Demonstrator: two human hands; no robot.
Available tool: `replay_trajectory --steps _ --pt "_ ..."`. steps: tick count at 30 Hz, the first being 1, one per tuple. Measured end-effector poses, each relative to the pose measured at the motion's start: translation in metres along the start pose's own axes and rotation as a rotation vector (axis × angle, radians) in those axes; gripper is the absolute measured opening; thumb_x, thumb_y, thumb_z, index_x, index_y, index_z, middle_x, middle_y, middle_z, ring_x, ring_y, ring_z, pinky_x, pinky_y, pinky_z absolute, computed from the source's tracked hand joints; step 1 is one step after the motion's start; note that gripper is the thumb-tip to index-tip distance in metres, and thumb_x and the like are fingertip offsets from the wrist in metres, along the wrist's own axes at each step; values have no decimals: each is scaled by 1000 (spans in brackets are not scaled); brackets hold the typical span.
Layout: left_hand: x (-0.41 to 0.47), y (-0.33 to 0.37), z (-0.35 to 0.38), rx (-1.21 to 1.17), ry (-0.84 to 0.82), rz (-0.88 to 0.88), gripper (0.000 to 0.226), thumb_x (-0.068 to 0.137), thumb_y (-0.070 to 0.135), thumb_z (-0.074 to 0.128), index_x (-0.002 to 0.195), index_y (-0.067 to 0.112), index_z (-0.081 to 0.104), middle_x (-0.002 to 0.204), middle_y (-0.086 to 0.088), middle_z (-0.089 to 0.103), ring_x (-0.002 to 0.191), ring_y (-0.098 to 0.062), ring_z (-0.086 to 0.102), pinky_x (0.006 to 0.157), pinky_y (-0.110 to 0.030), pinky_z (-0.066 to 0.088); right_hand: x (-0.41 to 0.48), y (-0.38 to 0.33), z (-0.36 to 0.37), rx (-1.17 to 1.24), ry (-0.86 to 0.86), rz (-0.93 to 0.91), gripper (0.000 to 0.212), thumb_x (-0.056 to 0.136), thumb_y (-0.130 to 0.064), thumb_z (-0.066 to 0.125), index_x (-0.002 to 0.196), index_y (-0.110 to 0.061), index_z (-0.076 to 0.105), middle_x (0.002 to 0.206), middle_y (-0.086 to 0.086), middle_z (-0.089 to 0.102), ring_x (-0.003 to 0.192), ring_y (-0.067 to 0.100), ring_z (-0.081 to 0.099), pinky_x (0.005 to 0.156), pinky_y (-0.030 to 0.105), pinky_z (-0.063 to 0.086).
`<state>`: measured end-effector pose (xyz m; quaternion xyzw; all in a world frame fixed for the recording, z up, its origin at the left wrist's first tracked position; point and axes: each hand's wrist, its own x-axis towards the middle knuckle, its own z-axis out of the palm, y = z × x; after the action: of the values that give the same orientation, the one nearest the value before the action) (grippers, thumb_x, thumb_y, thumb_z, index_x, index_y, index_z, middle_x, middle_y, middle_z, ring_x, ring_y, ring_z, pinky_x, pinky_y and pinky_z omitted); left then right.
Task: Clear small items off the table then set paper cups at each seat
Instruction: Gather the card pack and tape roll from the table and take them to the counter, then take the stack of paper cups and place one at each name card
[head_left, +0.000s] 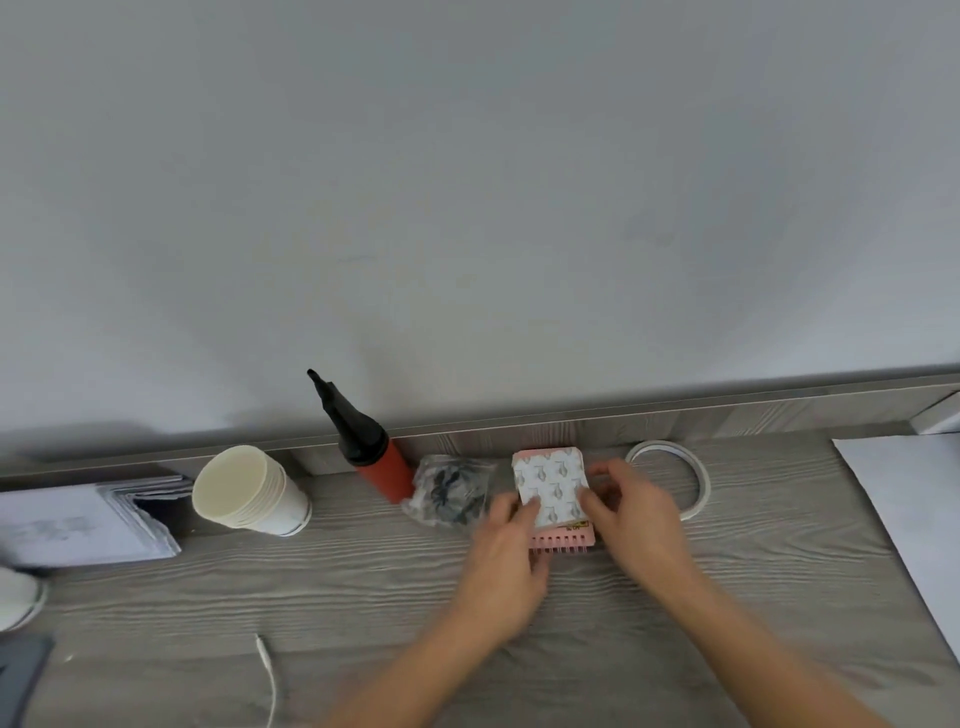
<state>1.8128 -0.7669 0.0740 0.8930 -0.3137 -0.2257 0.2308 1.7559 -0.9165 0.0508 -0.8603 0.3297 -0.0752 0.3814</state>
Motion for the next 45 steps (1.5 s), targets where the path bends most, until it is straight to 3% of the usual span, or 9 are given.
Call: replay_trajectory --steps 5,9,13,17,22,28,34,39,45 --pt "13 -2 -3 111 -60 38 67 94 11 50 152 10 16 158 -7 17 139 -23 33 116 -30 27 6 -4 2 -132 29 -125 29 91 -28 63 118 -20 68 102 3 71 87 20 66 79 30 51" --pt "14 -1 -11 100 -22 80 61 93 19 53 148 10 28 151 -5 28 136 -20 36 114 -29 31 4 -11 -4 -220 -33 -127 35 94 -37 55 126 -25 63 114 0 65 96 20 66 83 35 53" --pt "-19 -15 -37 -114 299 89 43 91 24 58 133 17 51 136 6 46 126 -7 44 108 -20 31 -13 -21 -5 -304 -11 -141 40 94 -48 49 128 -30 59 120 -6 57 96 15 67 79 36 53" --pt "-71 -74 -62 -433 723 -153 30 84 15 69 103 31 53 108 6 56 98 -12 56 84 -24 44 -42 -37 4 -336 42 -263 31 90 -42 60 116 -28 68 118 -7 62 104 16 65 73 35 54" --pt "-89 -152 -82 -595 1005 -457 61 75 22 79 124 16 44 124 -6 49 110 -28 52 94 -43 46 -74 -50 34 -335 -34 -322 24 88 -37 65 109 -27 71 107 -10 66 97 16 64 73 33 51" --pt "-46 -192 -100 -690 849 -377 110 65 31 86 150 19 18 152 -2 34 139 -15 33 117 -39 27 -102 -57 83 -545 -220 -429 40 87 -52 50 119 -32 64 120 -9 60 112 16 58 89 33 53" --pt "-32 -194 -115 -719 828 -274 76 67 24 85 131 18 44 116 8 55 114 -18 56 95 -27 42 -122 -48 116 -653 -91 -394 52 88 -59 42 124 -27 62 138 4 57 131 26 51 106 42 34" --pt "-67 -185 -116 -667 740 -81 74 63 22 87 123 30 46 116 11 56 109 -8 56 95 -25 45 -129 -43 124 -611 -58 -404 56 93 -57 36 134 -25 57 148 4 48 140 24 40 112 41 24" --pt "-117 -177 -93 -365 415 258 72 62 42 79 124 33 44 113 16 51 105 5 49 90 -12 42 -132 -51 120 -587 -62 -356 53 90 -56 44 132 -27 57 147 0 50 139 20 42 112 37 24"
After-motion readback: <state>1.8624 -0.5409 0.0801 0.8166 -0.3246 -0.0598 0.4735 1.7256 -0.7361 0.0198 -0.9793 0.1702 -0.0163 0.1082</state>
